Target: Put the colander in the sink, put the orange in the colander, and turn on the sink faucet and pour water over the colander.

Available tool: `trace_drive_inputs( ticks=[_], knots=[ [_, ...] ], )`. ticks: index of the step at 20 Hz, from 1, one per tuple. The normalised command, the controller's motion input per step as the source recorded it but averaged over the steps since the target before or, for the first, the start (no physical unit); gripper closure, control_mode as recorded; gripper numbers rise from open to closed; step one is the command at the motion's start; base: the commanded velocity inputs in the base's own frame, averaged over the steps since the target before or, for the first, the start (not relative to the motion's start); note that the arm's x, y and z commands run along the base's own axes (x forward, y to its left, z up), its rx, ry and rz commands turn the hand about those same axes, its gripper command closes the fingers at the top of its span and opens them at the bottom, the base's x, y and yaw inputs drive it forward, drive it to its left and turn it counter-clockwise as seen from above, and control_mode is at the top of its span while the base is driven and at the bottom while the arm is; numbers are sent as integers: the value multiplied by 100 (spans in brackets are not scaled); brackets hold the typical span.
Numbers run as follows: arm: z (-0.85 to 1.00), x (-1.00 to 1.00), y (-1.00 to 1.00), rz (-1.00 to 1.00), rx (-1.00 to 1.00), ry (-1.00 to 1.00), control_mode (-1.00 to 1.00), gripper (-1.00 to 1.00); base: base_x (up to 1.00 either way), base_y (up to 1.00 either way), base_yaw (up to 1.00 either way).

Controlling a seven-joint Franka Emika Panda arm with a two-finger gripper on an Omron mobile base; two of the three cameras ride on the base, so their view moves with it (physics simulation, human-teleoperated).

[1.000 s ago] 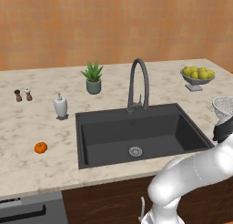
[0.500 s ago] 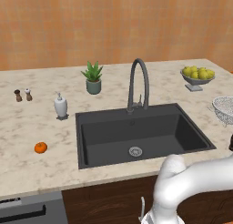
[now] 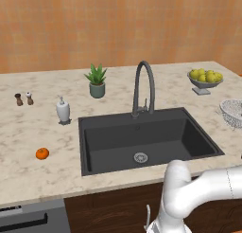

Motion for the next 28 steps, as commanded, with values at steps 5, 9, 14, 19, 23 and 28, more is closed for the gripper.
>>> trace_drive_inputs(
  ticks=[5,9,14,19,23,28],
  knots=[
    [-51,35,4,-5,-2,4,-100,100,0,0,0],
    [-45,5,17,-4,-8,0,-100,100,0,0,0],
    [-16,-12,33,-3,-11,-10,-100,100,0,0,0],
    [55,-31,78,3,-9,-32,-100,100,0,0,0],
    [38,15,97,27,-2,-5,-100,100,0,0,0],
    [51,54,73,39,0,26,-100,100,0,0,0]
  ],
)
